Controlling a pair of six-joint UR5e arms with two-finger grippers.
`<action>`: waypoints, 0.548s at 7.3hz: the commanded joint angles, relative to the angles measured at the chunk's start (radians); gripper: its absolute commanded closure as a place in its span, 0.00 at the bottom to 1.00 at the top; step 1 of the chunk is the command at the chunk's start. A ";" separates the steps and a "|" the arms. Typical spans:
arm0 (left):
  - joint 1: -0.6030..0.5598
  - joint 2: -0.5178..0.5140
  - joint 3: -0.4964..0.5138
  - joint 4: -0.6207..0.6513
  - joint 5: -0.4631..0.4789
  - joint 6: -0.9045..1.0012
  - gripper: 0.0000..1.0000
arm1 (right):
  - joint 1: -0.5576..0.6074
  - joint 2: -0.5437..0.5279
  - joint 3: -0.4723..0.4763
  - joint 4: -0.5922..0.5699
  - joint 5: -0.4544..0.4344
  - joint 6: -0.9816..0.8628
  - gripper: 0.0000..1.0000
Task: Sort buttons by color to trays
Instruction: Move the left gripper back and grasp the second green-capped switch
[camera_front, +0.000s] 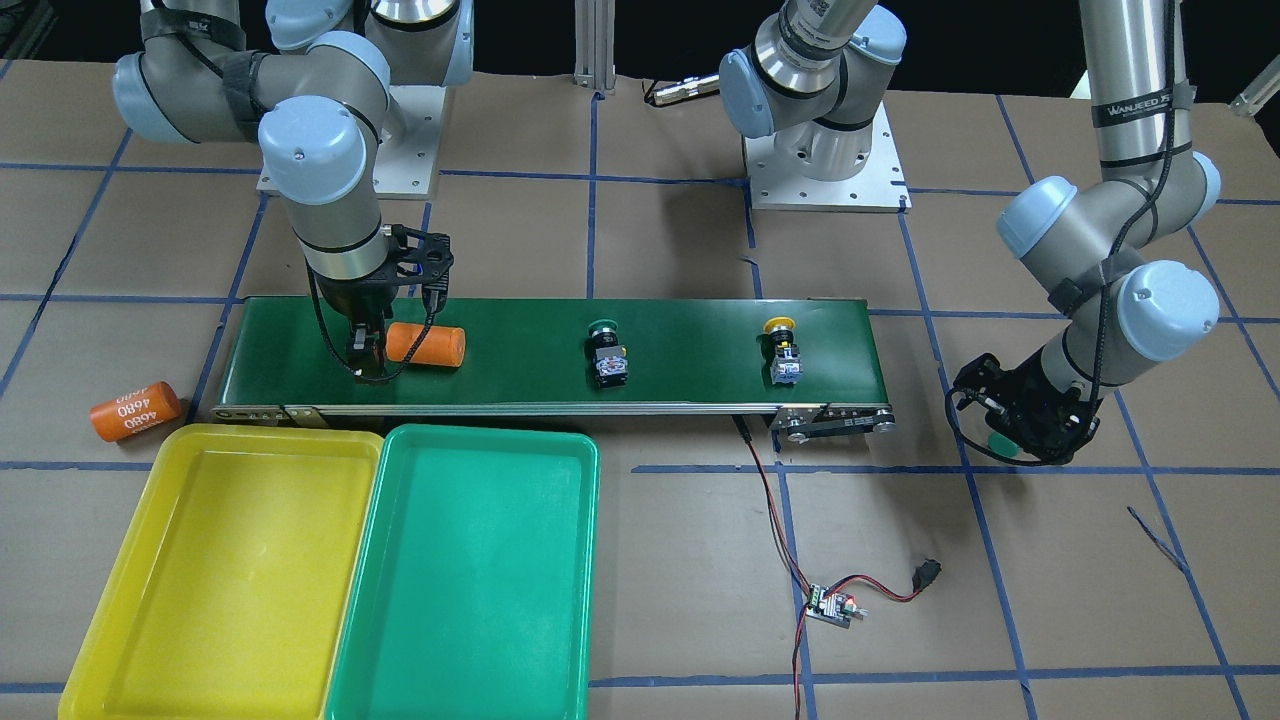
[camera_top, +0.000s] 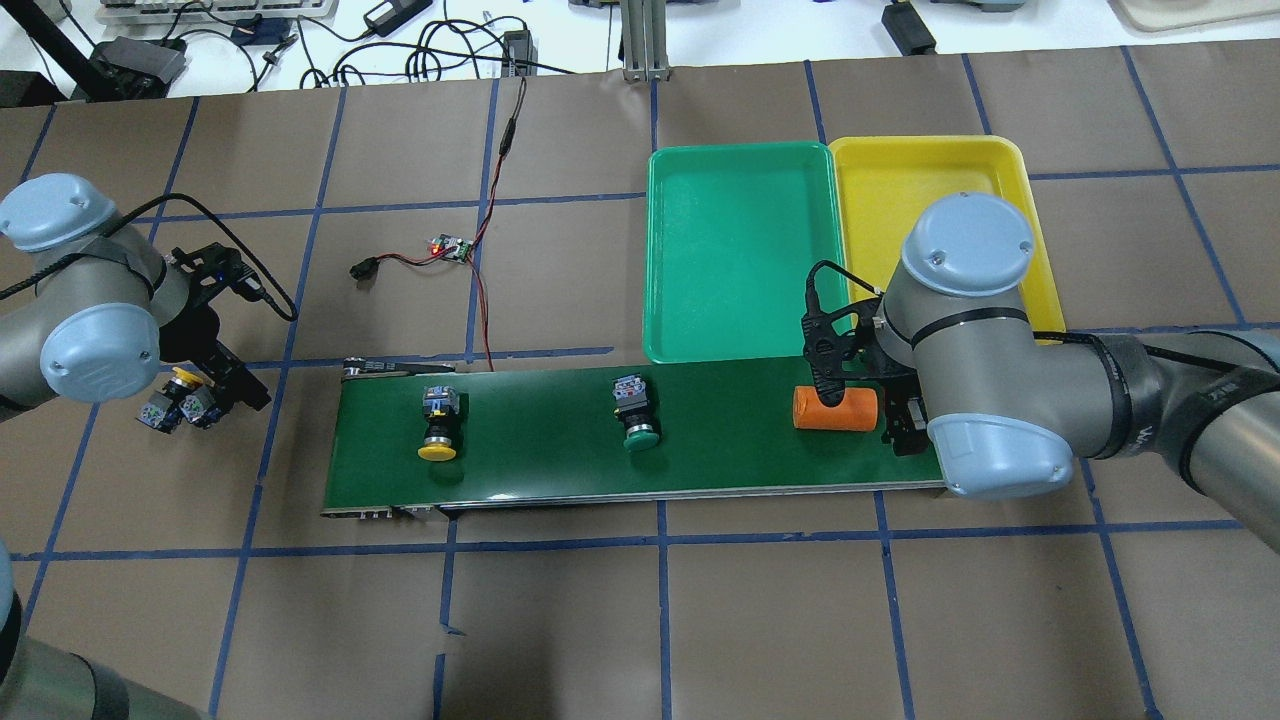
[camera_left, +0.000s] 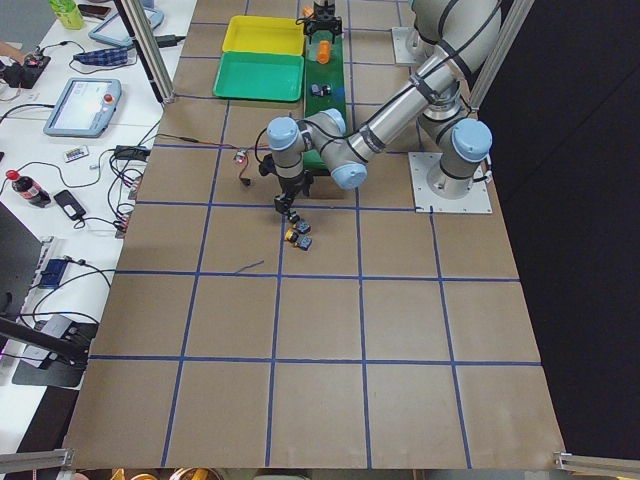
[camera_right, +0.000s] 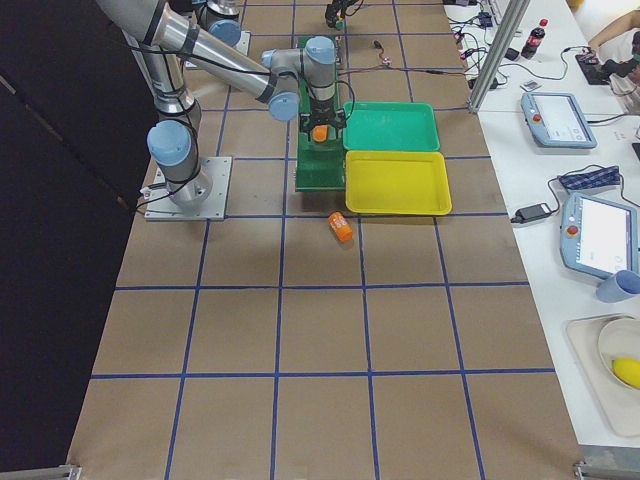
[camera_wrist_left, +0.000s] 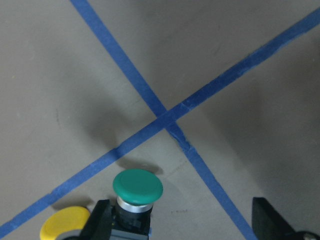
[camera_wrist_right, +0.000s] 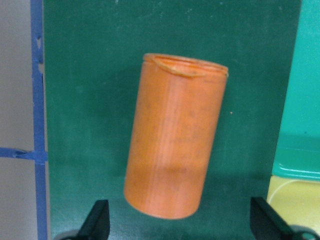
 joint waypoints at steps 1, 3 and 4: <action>0.012 -0.021 0.006 0.002 -0.012 0.038 0.00 | 0.000 0.000 0.000 0.000 0.000 0.000 0.00; 0.012 -0.043 0.006 0.039 -0.011 0.040 0.13 | 0.000 0.000 0.000 0.000 0.000 0.000 0.00; 0.012 -0.044 0.009 0.039 -0.008 0.037 0.45 | 0.000 0.000 0.000 0.000 0.000 0.000 0.00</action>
